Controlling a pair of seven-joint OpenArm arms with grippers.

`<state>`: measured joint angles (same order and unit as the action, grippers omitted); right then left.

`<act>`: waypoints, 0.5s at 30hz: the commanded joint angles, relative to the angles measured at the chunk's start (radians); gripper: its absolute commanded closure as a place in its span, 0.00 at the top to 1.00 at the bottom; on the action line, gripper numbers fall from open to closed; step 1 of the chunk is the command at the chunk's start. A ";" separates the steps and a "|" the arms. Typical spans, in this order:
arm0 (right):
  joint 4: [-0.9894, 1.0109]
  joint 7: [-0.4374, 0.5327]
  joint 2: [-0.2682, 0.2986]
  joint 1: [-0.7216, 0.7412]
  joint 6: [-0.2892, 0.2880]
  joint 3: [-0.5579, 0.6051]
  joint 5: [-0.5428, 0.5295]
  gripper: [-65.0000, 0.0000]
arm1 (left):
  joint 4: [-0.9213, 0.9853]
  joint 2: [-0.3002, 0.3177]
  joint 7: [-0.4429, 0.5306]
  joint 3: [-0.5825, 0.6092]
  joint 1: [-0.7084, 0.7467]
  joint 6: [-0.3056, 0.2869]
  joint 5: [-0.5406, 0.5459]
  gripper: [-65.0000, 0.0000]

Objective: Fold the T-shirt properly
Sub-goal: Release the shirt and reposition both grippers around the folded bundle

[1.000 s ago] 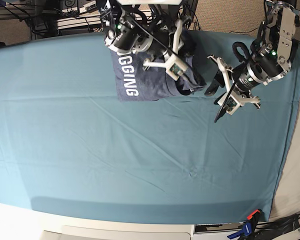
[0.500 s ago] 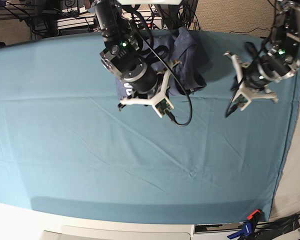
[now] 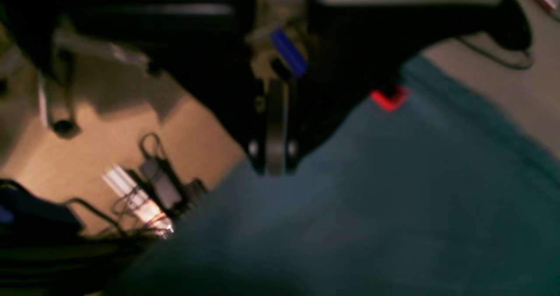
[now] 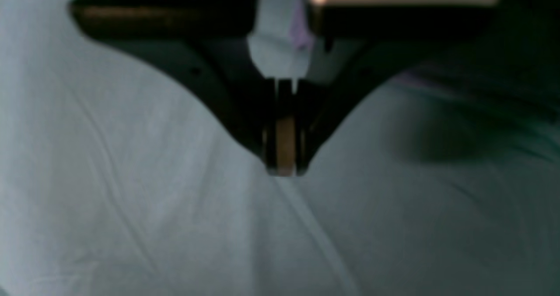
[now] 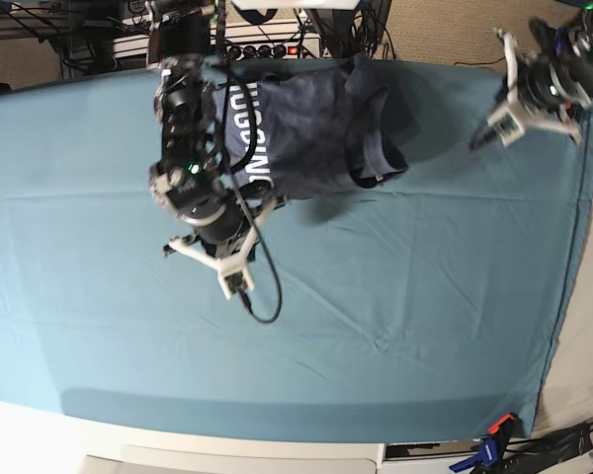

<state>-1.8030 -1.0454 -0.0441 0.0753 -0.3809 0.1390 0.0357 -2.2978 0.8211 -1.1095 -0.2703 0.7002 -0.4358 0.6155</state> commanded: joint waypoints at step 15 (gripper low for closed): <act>0.148 0.021 0.044 0.163 -0.020 -0.003 -0.029 0.00 | -0.058 0.010 0.106 0.139 0.090 -0.134 0.098 0.00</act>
<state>-1.6394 -1.0458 -0.0002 0.2131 -0.4034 0.1375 0.0101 -2.3428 0.8200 -1.0130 -0.1249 0.7860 -0.5667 0.6979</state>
